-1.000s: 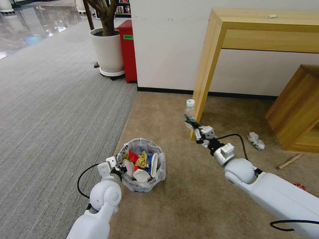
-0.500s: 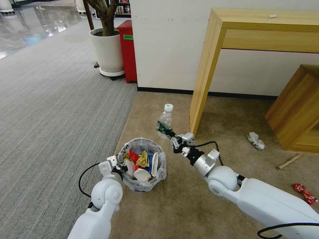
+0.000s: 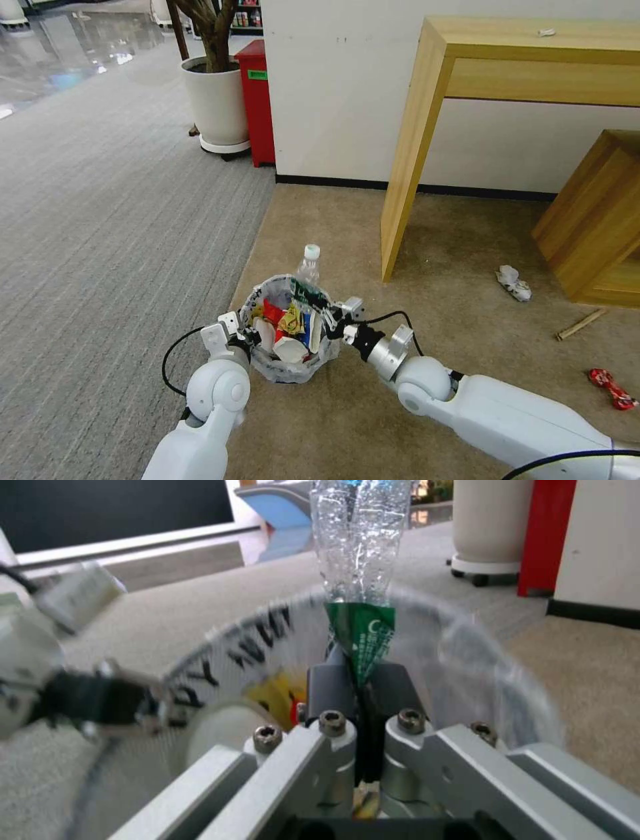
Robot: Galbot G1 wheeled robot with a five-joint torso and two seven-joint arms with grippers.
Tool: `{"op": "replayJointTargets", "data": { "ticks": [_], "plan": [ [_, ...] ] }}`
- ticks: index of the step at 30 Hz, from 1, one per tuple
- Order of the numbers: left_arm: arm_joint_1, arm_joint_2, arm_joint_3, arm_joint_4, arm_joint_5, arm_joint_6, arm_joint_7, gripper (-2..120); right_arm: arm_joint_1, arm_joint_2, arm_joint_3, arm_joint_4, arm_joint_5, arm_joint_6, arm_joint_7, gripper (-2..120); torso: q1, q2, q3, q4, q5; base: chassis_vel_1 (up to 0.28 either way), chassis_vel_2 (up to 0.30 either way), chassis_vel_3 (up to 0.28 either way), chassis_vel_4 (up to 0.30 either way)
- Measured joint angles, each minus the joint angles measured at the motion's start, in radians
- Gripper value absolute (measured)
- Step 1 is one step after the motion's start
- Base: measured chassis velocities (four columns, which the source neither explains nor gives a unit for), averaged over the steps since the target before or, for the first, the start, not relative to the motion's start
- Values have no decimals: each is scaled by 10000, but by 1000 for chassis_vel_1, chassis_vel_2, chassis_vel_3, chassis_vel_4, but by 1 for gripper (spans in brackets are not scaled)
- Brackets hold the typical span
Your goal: Pick up the trash bin and place the garbage on the floor into it.
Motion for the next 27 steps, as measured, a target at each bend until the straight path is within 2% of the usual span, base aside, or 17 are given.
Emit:
{"op": "replayJointTargets", "data": {
  "ticks": [6, 9, 10, 13, 14, 17, 18, 19, 21, 24, 25, 27],
  "plan": [
    [12, -28, 17, -83, -3, 13, 0, 0, -34, 152, -26, -246, -244, -4, 158, 0, 0, 0, 0, 1, 0, 0, 0, 0, 0],
    [3, -60, 35, -83, -4, 14, 8, 0, -45, 196, -16, -265, -262, -84, 236, 13, 0, 0, 0, 1, 0, 0, 0, 0, 0],
    [3, -60, 35, -83, -4, 14, 8, 0, -45, 196, -16, -265, -262, -84, 236, 13, 0, 0, 0, 1, 0, 0, 0, 0, 0],
    [-25, -78, 52, -75, -4, 15, 23, 0, -60, 232, -1, -304, -306, -149, 268, 30, 0, 0, 0, 1, 0, 0, 0, 0, 0],
    [-25, -78, 52, -75, -4, 15, 23, 0, -60, 232, -1, -304, -306, -149, 268, 30, 0, 0, 0, 1, 0, 0, 0, 0, 0],
    [-42, -83, 54, -29, -5, 15, 43, 0, -61, 277, 10, -313, -323, -181, 311, 43, 0, 0, -1, 1, 0, 0, 0, 0, 0],
    [-42, -83, 54, -29, -5, 15, 43, 0, -61, 277, 10, -313, -323, -181, 311, 43, 0, 0, -1, 1, 0, 0, 0, 0, 0],
    [-58, -87, 54, 2, -4, 15, 47, 0, -62, 302, 4, -313, -363, -189, 347, 50, 0, 0, 0, 1, 0, 0, 0, 0, 0],
    [-63, -88, 53, 10, -4, 14, 47, 0, -61, 311, -1, -313, -375, -190, 362, 52, 0, 0, 0, 1, 0, 0, 0, 0, 0],
    [-120, -85, 28, 135, -14, 11, 53, 0, 3, 334, -41, -270, -397, -203, 419, 68, 0, 0, 0, -1, 0, 0, 0, 0, 0],
    [-120, -85, 28, 135, -14, 11, 53, 0, 3, 334, -41, -270, -397, -203, 419, 68, 0, 0, 0, -1, 0, 0, 0, 0, 0],
    [-127, -110, 21, 272, 15, 0, 58, 0, 97, 391, -21, -168, -304, -205, 540, 78, 0, 0, 0, 1, 0, 0, 0, 0, 0]
  ]
}}
